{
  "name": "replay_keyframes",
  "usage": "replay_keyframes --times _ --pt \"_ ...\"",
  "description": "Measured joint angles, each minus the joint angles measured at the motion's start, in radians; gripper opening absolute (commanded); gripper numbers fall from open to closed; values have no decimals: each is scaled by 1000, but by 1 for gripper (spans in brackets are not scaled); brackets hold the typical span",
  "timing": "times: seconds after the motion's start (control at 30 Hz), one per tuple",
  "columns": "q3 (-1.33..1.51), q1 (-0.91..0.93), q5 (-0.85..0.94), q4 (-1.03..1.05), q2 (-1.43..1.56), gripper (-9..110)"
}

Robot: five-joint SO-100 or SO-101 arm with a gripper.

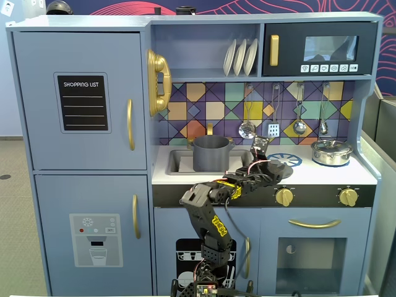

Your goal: Pick up the lid from the counter and put it on the gray recipient

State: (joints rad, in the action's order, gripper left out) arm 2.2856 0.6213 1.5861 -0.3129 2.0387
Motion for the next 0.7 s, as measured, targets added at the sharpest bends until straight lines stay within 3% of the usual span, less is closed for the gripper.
replay_keyframes --times 0.3,0.43,0.7 --pt "-89 -2 -8 -35 -138 22" --pt "-115 -2 -12 -63 -189 0" --pt "-140 -12 -34 -130 -252 0"
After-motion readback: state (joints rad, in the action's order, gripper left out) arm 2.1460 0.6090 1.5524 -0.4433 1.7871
